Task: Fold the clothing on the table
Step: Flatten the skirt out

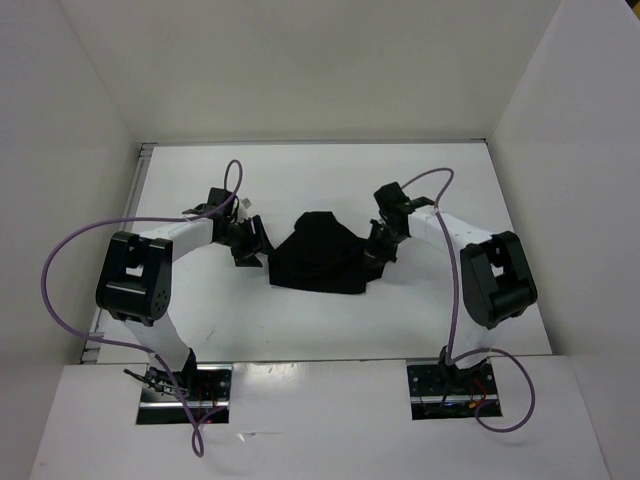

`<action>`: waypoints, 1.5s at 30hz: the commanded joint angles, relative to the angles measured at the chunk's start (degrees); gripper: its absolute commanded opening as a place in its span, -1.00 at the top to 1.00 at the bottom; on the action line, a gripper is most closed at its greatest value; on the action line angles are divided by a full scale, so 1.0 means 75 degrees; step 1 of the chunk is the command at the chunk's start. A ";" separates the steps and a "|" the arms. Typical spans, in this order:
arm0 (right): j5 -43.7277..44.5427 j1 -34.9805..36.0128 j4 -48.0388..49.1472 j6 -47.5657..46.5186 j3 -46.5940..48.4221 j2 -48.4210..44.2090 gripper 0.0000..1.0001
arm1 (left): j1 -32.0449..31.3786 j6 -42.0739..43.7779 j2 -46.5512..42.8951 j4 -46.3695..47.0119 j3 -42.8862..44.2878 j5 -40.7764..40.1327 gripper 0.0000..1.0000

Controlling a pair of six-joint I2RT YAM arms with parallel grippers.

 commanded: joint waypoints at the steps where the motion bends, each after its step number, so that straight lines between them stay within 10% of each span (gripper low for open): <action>1: -0.1105 0.0794 -0.0286 -0.0033 0.1196 -0.0481 1.00 | 0.0050 0.0155 0.0007 0.0090 0.0089 0.0152 -0.32; 20: -0.1120 0.1125 0.0230 0.0108 0.3260 0.2040 1.00 | 0.0050 0.0155 0.0078 0.0090 0.0089 0.0223 -0.32; 40: -0.0943 0.0104 0.0275 0.0248 0.0319 0.0094 1.00 | -0.0324 0.0073 0.0639 0.0347 -0.0051 0.0222 -0.18; 44: -0.1013 0.0104 0.0275 0.0248 0.0389 0.0094 1.00 | -0.0325 -0.0337 0.0909 0.1048 -0.0133 0.0620 0.03; 45: -0.1013 0.0104 0.0275 0.0248 0.0389 0.0094 1.00 | -0.0325 -0.0442 0.0910 0.1144 -0.0133 0.0702 0.56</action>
